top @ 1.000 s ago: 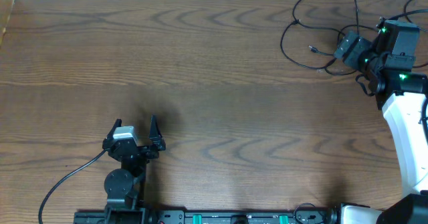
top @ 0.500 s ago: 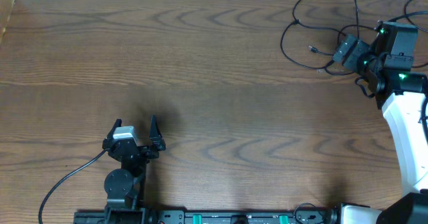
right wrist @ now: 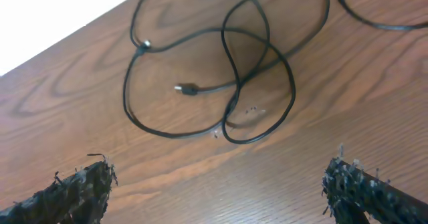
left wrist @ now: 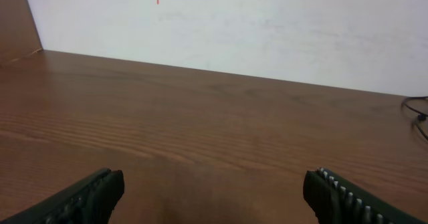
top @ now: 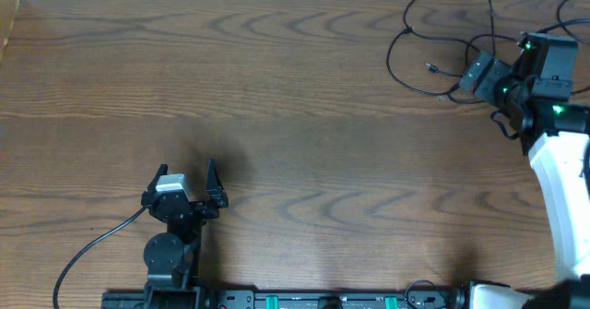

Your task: Untangle cables

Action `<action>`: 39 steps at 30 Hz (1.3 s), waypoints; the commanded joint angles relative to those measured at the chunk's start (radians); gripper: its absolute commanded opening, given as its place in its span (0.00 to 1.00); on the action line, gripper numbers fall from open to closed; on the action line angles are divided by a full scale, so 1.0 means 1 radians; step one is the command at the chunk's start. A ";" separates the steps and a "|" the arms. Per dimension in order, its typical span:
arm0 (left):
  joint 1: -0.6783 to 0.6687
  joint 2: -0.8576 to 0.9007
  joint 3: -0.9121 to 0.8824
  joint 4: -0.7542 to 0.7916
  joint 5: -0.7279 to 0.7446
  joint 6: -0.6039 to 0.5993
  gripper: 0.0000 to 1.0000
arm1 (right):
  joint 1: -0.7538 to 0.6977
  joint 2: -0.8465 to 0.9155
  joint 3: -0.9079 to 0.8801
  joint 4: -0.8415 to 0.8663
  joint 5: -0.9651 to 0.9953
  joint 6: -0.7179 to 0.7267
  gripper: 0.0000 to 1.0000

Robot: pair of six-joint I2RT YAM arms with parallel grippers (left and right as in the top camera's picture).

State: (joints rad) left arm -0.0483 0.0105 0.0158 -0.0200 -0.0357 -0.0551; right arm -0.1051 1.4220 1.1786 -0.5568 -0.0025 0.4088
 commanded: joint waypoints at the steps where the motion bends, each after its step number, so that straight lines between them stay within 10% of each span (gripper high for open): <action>1: 0.003 -0.005 -0.012 -0.050 -0.025 -0.009 0.91 | 0.002 -0.082 -0.041 0.006 0.029 -0.010 0.99; 25: 0.003 -0.005 -0.012 -0.050 -0.025 -0.009 0.91 | 0.002 -0.639 -1.062 1.079 -0.052 -0.013 0.99; 39: 0.003 -0.005 -0.012 -0.050 -0.025 -0.009 0.91 | 0.041 -0.861 -1.173 0.989 -0.024 -0.023 0.99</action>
State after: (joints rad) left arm -0.0483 0.0105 0.0212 -0.0269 -0.0360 -0.0555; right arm -0.0780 0.6006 0.0071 0.4583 -0.0452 0.4076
